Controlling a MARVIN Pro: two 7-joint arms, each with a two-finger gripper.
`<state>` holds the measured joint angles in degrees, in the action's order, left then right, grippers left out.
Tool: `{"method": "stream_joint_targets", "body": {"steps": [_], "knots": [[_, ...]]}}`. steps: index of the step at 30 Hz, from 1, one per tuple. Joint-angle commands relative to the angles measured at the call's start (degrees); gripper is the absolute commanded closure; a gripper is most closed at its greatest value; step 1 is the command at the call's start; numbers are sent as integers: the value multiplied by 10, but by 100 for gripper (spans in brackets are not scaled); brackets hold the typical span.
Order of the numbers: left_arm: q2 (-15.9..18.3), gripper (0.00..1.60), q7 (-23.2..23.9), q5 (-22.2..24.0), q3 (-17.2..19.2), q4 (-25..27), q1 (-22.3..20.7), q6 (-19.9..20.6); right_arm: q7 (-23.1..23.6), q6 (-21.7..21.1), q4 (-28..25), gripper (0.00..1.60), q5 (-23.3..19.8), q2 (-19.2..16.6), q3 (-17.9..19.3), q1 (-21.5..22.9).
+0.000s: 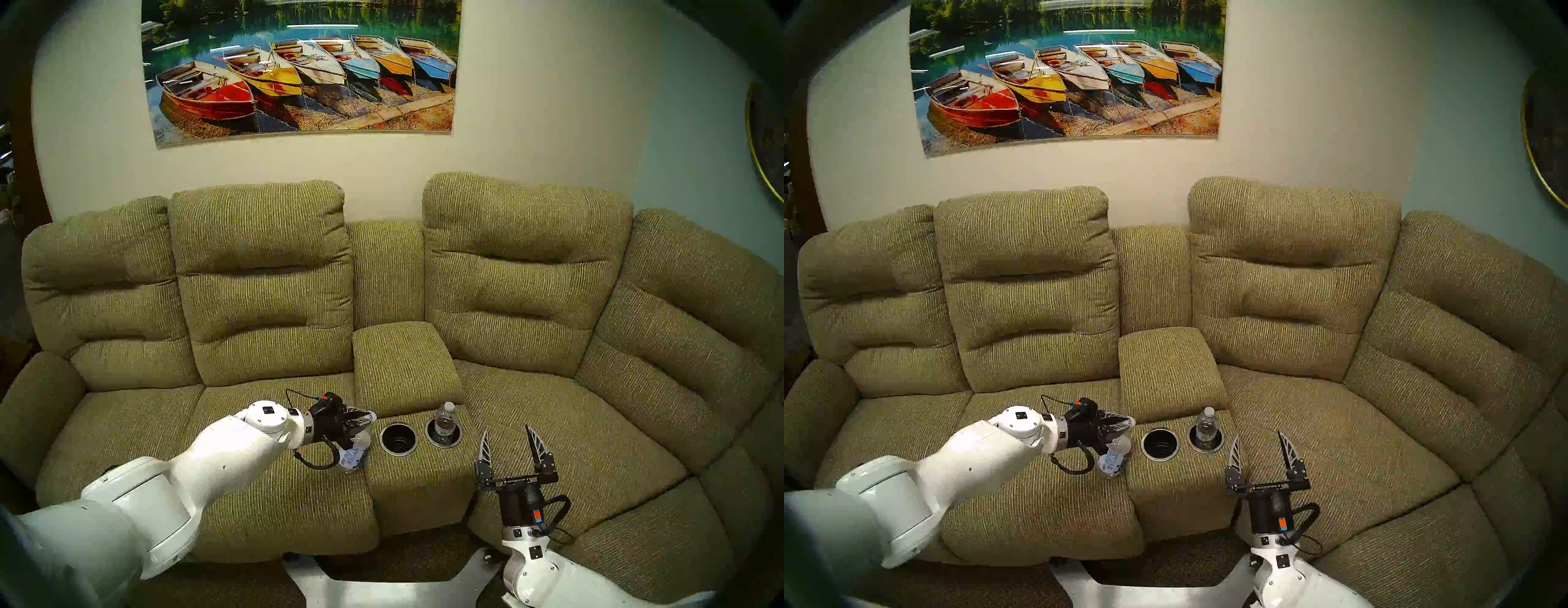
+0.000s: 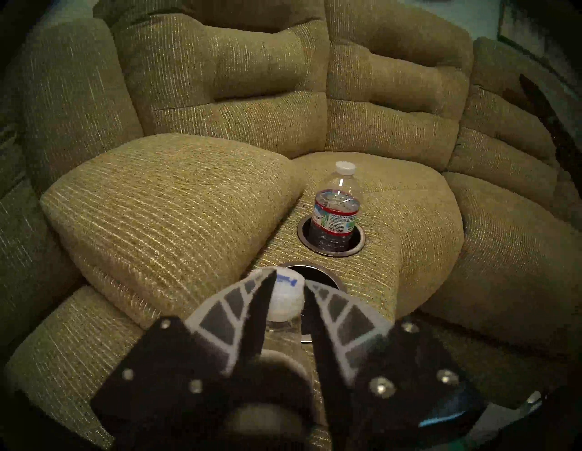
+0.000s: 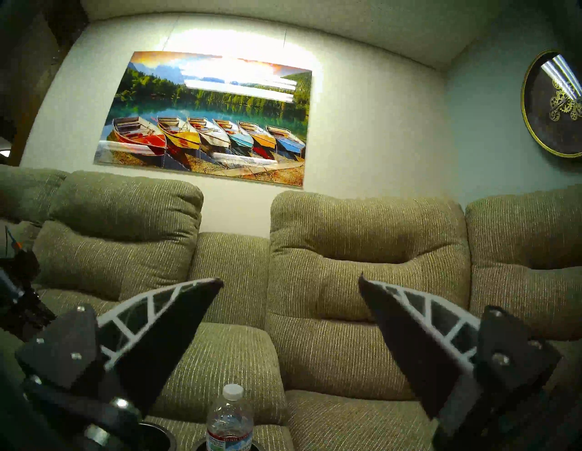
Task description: Put bottles into cup holders
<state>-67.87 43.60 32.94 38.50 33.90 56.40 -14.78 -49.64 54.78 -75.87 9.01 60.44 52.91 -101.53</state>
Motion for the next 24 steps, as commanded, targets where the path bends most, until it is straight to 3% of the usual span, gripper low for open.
{"method": "stream_joint_targets", "body": {"steps": [1,4,5,6,7,8,9,11,12,16,20,24], "knots": [[10,92,29,1,-2,-26,4,-23,-11,2,-65,0,-6,-34,5,-42],[7,78,44,5,1,-38,0,-38,-10,2,-95,0,-13,-49,8,-58],[6,41,48,6,2,-41,-1,-41,-9,2,-95,0,-14,-50,8,-59],[4,15,55,8,3,-47,-3,-46,-8,2,-106,0,-19,-56,9,-66],[2,26,62,12,5,-51,-4,-49,-7,2,-120,0,-24,-63,10,-73],[-1,63,66,13,6,-55,-5,-52,-7,2,-120,0,-26,-64,10,-73],[-5,68,70,13,5,-61,-8,-55,-5,2,-133,0,-32,-71,11,-80],[-15,50,77,16,5,-74,-12,-60,-3,2,-146,0,-40,-79,11,-88],[-18,31,80,16,4,-80,-15,-62,-3,2,-149,0,-43,-81,11,-90],[-39,12,90,25,6,-117,-28,-70,1,2,-184,0,-65,-104,12,-107],[-57,1,86,29,7,-152,-42,-71,4,-7,-209,0,-84,-122,12,-119],[-80,0,71,21,-1,-192,-64,-70,5,-11,-215,0,-95,-129,11,-121]]}}
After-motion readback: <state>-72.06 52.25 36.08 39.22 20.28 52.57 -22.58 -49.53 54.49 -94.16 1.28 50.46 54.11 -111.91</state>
